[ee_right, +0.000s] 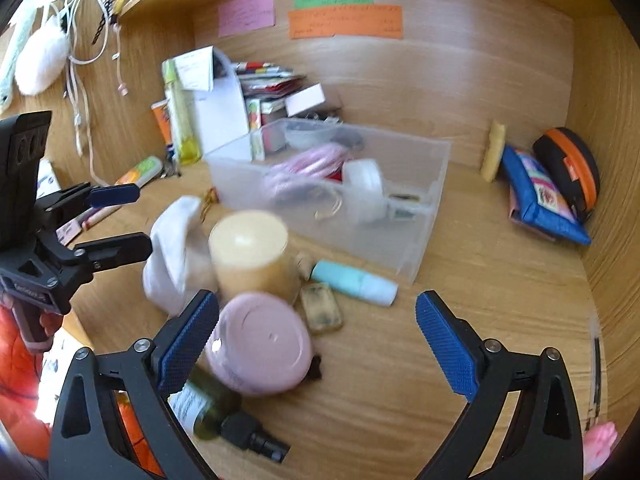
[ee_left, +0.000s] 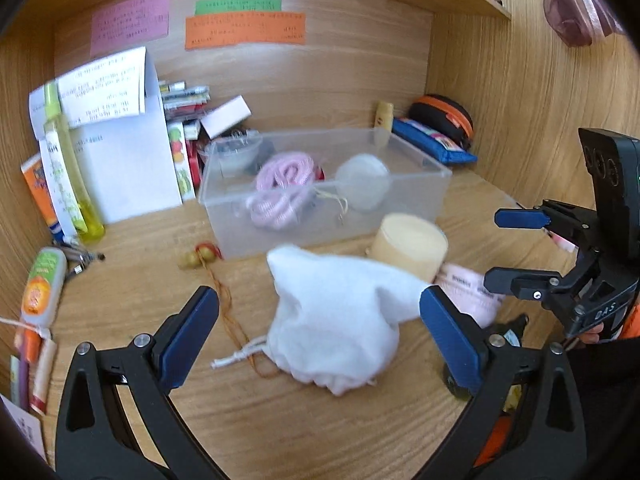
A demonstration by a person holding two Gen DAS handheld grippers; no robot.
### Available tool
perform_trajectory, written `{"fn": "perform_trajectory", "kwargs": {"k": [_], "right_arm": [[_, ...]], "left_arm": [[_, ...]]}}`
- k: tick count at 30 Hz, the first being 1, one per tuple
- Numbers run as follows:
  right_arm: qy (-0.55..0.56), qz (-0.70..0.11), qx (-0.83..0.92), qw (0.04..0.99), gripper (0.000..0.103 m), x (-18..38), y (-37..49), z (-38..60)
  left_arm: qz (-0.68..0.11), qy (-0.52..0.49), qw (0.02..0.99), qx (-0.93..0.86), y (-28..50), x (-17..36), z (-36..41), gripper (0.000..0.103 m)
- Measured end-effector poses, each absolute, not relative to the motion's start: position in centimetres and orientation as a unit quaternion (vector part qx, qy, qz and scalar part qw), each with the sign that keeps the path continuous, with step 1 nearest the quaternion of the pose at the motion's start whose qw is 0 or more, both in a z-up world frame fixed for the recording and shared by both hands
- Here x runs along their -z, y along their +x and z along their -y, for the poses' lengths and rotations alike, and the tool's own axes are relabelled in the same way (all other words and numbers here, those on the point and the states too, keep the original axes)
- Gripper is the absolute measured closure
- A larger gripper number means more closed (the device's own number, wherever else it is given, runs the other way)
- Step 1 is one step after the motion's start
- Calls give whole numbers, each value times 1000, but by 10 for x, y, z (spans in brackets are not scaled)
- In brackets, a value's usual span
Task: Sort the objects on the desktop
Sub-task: 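Move the left gripper to the white cloth bag and the right to the pink jar, then grasp and lift the white cloth bag with the left gripper while the right lifts the pink jar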
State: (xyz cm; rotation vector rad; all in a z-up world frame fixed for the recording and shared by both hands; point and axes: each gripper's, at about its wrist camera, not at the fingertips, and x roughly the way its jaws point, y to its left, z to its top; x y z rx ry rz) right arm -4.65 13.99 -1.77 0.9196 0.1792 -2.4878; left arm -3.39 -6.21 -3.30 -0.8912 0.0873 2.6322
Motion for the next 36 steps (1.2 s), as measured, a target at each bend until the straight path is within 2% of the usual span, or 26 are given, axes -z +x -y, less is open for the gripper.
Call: {"fn": "perform_trajectory", "kwargs": {"k": [4, 9, 14, 19, 23, 36], "right_arm": [[351, -72, 896, 263, 5, 24, -48, -133], [369, -69, 879, 292, 11, 31, -53, -127], [397, -62, 864, 305, 26, 39, -62, -125], [412, -59, 855, 308, 29, 43, -65, -124], [427, -64, 844, 318, 40, 48, -66, -119], [432, 5, 840, 327, 41, 51, -74, -130]], "left_arm": [[-27, -338, 186, -922, -37, 45, 59, 1], [-39, -355, 192, -914, -44, 57, 50, 1], [-46, -377, 194, -905, -57, 66, 45, 1], [-50, -383, 198, -901, -63, 67, 40, 1], [-63, -382, 200, -900, -68, 67, 37, 1], [-47, -374, 208, -903, -81, 67, 39, 2]]}}
